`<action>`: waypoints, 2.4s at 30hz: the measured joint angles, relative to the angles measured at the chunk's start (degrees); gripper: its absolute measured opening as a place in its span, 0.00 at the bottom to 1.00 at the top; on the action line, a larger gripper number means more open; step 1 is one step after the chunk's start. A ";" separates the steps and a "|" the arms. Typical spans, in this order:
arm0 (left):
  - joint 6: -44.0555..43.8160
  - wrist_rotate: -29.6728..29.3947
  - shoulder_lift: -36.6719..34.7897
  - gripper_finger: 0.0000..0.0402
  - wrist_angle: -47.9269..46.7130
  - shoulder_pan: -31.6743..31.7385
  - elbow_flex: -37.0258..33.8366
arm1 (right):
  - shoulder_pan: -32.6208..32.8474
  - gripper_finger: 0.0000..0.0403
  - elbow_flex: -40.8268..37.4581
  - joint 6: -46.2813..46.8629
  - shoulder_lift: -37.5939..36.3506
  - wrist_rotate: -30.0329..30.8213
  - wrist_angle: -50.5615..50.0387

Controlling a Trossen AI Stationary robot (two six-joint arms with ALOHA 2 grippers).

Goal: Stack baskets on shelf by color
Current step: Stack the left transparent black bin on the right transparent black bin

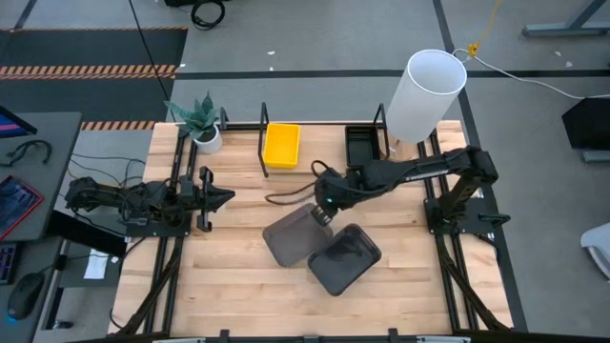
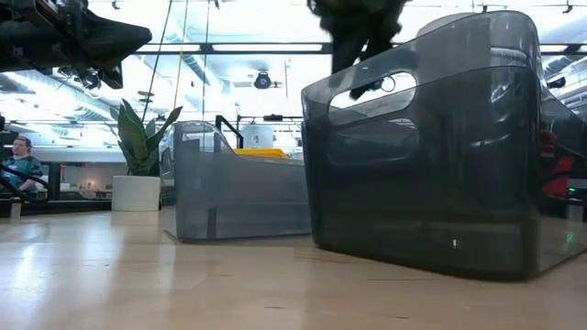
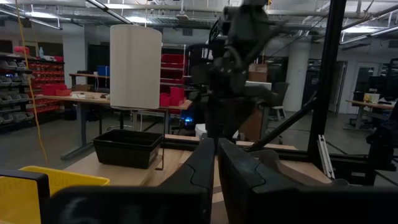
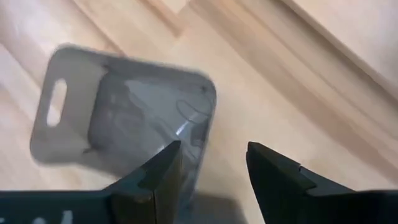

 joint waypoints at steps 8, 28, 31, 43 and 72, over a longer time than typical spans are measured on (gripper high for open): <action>0.00 0.00 0.02 0.09 0.19 -0.02 -0.02 | -3.55 0.53 -0.66 -5.67 7.76 -8.00 9.59; 0.00 0.00 0.02 0.09 0.12 0.00 -0.02 | -2.33 0.55 6.09 -1.30 10.60 -5.83 -3.77; 0.00 0.00 0.02 0.08 0.07 0.00 -0.02 | -1.62 0.55 6.24 -1.17 10.51 -3.20 -6.42; 0.00 0.00 0.02 0.09 -0.03 0.00 -0.02 | -1.36 0.56 -3.11 1.43 10.60 -2.04 2.50; 0.00 0.00 0.02 0.06 0.01 -0.01 -0.02 | -0.96 0.50 -5.72 -0.75 14.08 -6.26 12.14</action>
